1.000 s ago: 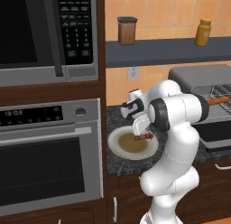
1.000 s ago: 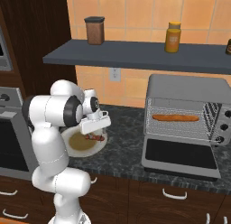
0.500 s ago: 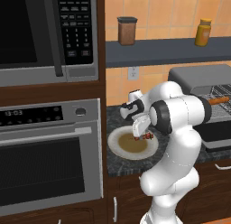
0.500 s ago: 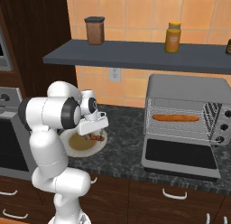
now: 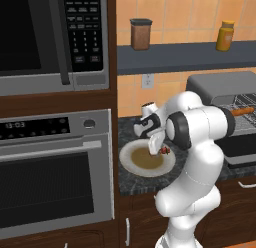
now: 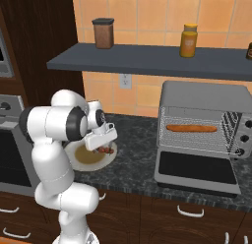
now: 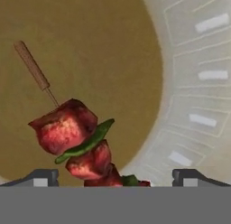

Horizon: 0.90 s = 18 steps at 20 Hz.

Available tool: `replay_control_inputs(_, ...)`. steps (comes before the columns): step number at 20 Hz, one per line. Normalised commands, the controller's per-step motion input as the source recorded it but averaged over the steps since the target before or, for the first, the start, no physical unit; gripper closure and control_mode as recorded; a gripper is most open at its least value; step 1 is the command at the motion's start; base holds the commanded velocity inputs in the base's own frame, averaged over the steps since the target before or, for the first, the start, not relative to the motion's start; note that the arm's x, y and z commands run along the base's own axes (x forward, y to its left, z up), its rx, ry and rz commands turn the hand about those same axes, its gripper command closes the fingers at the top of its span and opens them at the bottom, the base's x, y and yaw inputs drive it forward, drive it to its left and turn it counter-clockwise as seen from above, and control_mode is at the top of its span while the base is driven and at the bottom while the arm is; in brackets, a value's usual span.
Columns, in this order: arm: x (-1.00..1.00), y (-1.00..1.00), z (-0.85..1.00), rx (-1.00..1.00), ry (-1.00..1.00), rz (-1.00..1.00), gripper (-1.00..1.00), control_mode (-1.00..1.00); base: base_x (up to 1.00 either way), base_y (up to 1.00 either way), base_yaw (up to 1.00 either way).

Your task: Pick up the kebab skewer and baguette bread, and place them inside the toaster oven. Close the toaster oven door and start by setting the timer.

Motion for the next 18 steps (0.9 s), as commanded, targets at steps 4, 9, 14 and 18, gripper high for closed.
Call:
replay_control_inputs(4, 0.00, 0.00, -0.26, 0.00, -0.01, 0.08, 1.00, -1.00, 0.00, 0.00, 0.00)
replay_control_inputs(9, 0.00, 0.00, -0.01, 0.00, 0.00, 0.00, 1.00, -1.00, 0.00, 0.00, 0.00)
replay_control_inputs(14, -0.10, 0.00, 0.22, 0.01, 0.00, -0.02, 1.00, -1.00, 0.00, 0.00, 0.00)
replay_control_inputs(18, -0.51, 0.00, 0.93, 0.04, -0.01, -0.08, 1.00, -1.00, 0.00, 0.00, 0.00)
